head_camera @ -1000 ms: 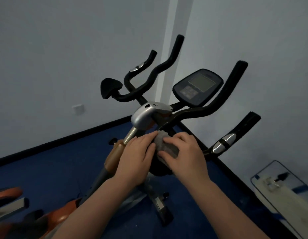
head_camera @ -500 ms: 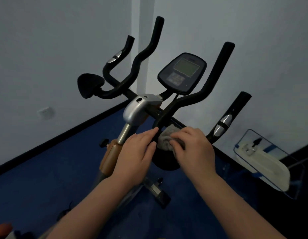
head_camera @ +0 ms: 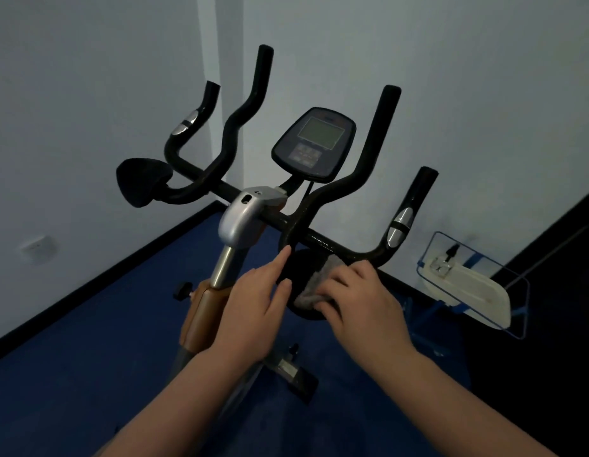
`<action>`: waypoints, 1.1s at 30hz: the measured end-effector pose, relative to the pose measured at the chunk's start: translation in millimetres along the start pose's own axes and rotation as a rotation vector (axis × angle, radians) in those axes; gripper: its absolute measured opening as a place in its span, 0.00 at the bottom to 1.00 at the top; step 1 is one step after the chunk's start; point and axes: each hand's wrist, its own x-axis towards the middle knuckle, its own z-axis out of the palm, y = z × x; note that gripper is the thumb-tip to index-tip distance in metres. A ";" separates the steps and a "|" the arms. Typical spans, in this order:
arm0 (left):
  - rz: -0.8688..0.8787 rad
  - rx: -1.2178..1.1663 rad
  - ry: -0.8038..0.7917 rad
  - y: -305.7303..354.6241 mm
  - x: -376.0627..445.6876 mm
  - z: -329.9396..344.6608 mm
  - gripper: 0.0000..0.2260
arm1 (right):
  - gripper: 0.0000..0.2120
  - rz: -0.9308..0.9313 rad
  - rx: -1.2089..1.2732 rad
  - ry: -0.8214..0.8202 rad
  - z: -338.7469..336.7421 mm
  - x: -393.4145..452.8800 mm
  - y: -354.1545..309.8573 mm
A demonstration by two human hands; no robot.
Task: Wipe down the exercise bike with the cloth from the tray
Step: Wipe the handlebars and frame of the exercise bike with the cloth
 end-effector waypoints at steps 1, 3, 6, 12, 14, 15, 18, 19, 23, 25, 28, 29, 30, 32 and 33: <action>-0.002 -0.011 0.002 -1.3 -1.0 -1.6 0.21 | 0.06 -0.023 0.002 -0.031 -1.7 1.2 3.9; -0.009 -0.029 0.011 -4.0 -3.1 -6.2 0.21 | 0.05 0.009 0.114 -0.069 -6.9 16.2 12.3; -0.005 -0.036 0.031 -6.1 -2.0 -12.5 0.20 | 0.04 0.076 0.300 0.087 -10.3 45.5 9.9; -0.025 -0.030 0.001 -4.5 0.6 -12.4 0.19 | 0.07 -0.110 0.098 -0.015 12.0 19.3 -10.6; -0.030 -0.045 -0.009 -6.1 1.0 -10.8 0.19 | 0.07 -0.223 0.107 -0.144 3.1 17.5 4.9; -0.032 -0.059 -0.016 -6.7 1.4 -10.7 0.19 | 0.06 -0.247 0.145 -0.202 -2.8 22.5 11.1; -0.023 -0.113 -0.022 -8.2 3.6 -9.0 0.18 | 0.05 -0.141 0.317 -0.104 -4.7 41.7 9.9; -0.022 -0.151 -0.013 -8.7 3.4 -6.9 0.17 | 0.05 -0.076 0.337 -0.032 -1.3 44.3 3.6; -0.118 -0.339 0.023 -10.5 0.1 -0.7 0.15 | 0.05 -0.152 0.177 -0.088 7.6 31.5 -1.6; -0.119 -0.321 0.028 -11.3 2.2 0.9 0.17 | 0.05 -0.233 0.181 -0.228 -1.1 24.9 11.1; -0.116 -0.293 0.053 -9.1 8.3 2.2 0.19 | 0.04 -0.219 0.367 -0.343 -14.6 30.6 26.7; -0.117 -0.286 0.061 -8.4 10.2 2.6 0.18 | 0.04 -0.161 0.455 -0.295 -17.0 37.1 28.6; -0.119 -0.288 0.065 -7.7 11.9 3.6 0.18 | 0.04 -0.101 0.509 -0.196 -16.9 44.7 29.1; -0.123 -0.322 0.070 -6.3 13.7 6.4 0.18 | 0.03 -0.012 0.469 -0.024 -9.9 57.1 25.0; -0.128 -0.341 0.076 -5.8 13.8 8.2 0.19 | 0.03 0.012 0.408 0.000 -3.4 58.3 21.4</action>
